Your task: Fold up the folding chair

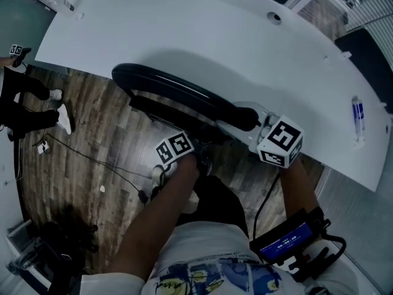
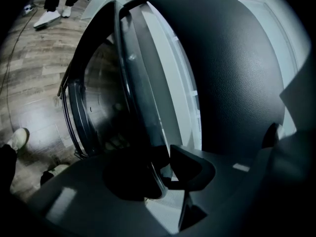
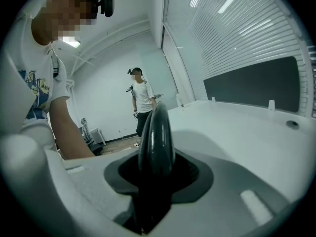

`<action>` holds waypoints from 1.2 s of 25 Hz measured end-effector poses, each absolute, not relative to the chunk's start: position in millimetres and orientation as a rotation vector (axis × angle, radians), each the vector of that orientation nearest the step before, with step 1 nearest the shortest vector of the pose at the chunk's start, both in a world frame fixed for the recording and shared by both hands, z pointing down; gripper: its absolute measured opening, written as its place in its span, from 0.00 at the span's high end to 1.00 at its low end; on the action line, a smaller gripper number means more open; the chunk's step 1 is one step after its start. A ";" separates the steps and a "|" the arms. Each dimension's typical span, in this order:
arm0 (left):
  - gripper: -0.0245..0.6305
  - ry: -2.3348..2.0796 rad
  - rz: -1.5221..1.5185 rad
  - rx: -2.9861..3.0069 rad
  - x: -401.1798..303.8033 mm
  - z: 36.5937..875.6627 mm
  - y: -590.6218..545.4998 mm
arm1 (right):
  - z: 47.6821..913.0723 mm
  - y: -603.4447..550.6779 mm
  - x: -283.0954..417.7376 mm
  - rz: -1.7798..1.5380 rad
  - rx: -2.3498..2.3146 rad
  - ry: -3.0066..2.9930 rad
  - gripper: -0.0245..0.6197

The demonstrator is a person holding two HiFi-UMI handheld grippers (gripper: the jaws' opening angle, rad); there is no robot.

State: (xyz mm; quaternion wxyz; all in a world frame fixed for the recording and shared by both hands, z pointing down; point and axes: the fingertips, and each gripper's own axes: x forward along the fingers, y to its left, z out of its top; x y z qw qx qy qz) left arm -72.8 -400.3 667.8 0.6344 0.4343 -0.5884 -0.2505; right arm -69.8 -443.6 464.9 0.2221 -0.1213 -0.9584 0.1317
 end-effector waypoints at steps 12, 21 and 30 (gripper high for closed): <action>0.66 -1.354 -0.496 1.074 -80.1 656.8 -394.5 | 458.9 -456.9 -61.0 0.334 -0.148 -2.656 0.71; 0.63 -1.339 -0.441 1.111 -82.4 643.9 -373.0 | 436.3 -468.4 -48.0 0.301 -0.006 -2.688 0.67; 0.63 -1.349 -0.337 1.238 -116.1 611.3 -346.3 | 394.0 -481.6 -36.3 0.249 0.254 -2.746 0.67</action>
